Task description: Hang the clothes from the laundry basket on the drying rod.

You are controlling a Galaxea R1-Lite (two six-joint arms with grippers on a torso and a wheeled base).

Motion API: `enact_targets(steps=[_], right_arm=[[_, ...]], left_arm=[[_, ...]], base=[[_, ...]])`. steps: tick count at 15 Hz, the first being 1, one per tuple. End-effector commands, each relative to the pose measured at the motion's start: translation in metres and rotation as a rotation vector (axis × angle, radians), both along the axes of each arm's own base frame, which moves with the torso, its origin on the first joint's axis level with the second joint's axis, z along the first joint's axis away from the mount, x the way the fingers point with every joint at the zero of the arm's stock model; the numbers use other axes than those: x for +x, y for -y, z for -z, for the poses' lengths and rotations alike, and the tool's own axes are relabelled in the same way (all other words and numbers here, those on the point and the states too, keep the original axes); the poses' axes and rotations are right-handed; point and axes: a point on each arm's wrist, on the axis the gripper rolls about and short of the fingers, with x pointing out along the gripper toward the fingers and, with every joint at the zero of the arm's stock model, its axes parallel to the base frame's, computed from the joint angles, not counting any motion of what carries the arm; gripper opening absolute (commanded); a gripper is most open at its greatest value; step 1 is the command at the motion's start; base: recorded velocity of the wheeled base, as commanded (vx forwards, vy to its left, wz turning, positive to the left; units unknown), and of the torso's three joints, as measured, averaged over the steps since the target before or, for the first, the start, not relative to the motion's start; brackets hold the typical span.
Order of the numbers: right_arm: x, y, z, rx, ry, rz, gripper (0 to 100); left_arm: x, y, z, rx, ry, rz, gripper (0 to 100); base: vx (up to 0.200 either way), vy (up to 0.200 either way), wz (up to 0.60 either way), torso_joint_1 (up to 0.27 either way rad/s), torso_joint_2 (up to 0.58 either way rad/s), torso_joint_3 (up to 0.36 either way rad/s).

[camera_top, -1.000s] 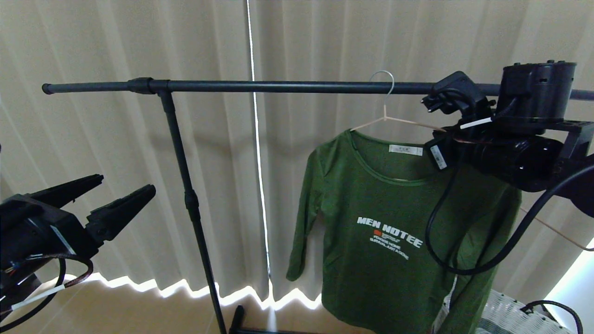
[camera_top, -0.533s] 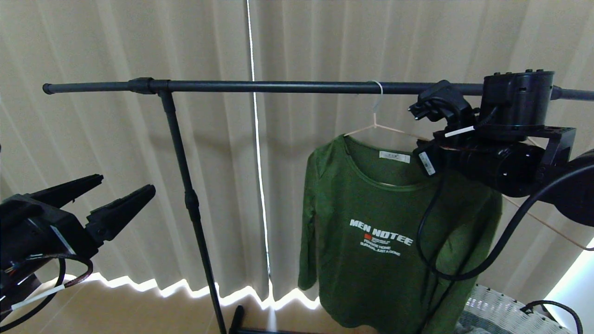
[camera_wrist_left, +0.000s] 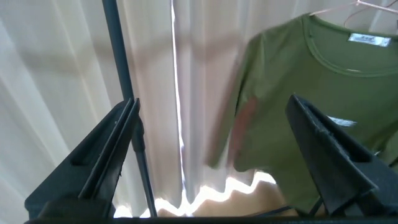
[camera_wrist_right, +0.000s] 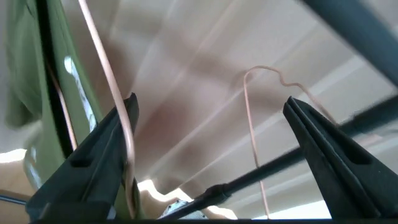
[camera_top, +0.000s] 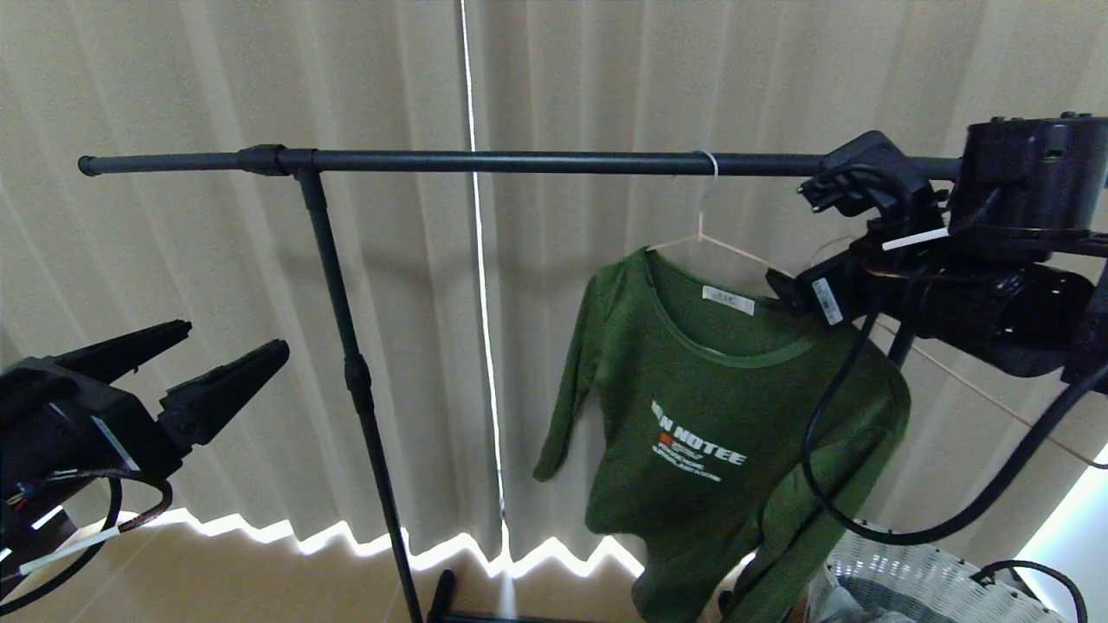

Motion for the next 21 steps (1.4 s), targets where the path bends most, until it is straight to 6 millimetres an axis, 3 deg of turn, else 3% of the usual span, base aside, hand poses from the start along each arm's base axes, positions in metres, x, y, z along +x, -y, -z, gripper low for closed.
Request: enact_targets(steps=[1,5,10,12,13,16,17,19,21], right_arm=[[-0.026,0.012,-0.016,0.052,0.051,-0.038,100],[-0.042,0.017,-0.016,0.137,0.050,-0.104,100],[-0.044,0.017,-0.004,0.246,0.104,-0.221,100],[-0.047,0.025,-0.001,0.250,0.136,-0.191,100],[-0.056,0.040,0.001,0.242,0.148,-0.148,100],[-0.090,0.055,0.006,0.206,0.163,-0.143,100],[-0.095,0.057,0.009,0.204,0.161,-0.143,100],[-0.107,0.066,0.034,0.191,0.102,-0.124,100],[-0.110,0.067,0.040,0.189,0.104,-0.123,100]], left_arm=[[0.000,0.000,0.002,0.011,-0.006,0.002,100],[0.000,0.001,0.003,0.025,-0.003,0.005,100],[-0.002,0.000,0.007,0.028,-0.015,0.002,100],[-0.001,0.000,0.007,0.028,-0.015,-0.003,100],[-0.001,-0.001,0.007,0.031,-0.015,-0.004,100],[-0.001,-0.001,0.007,0.039,-0.016,-0.005,100],[-0.001,-0.001,0.008,0.039,-0.017,-0.004,100],[-0.004,-0.001,0.017,0.078,-0.039,-0.002,100],[-0.004,-0.001,0.017,0.085,-0.035,-0.005,100]], base=[[0.000,0.000,0.00,0.000,0.00,0.000],[0.000,0.000,0.00,0.000,0.00,0.000],[0.000,0.000,0.00,0.000,0.00,0.000],[0.000,0.000,0.00,0.000,0.00,0.000],[0.000,0.000,0.00,0.000,0.00,0.000],[0.000,0.000,0.00,0.000,0.00,0.000],[0.000,0.000,0.00,0.000,0.00,0.000],[0.000,0.000,0.00,0.000,0.00,0.000],[0.000,0.000,0.00,0.000,0.00,0.000]])
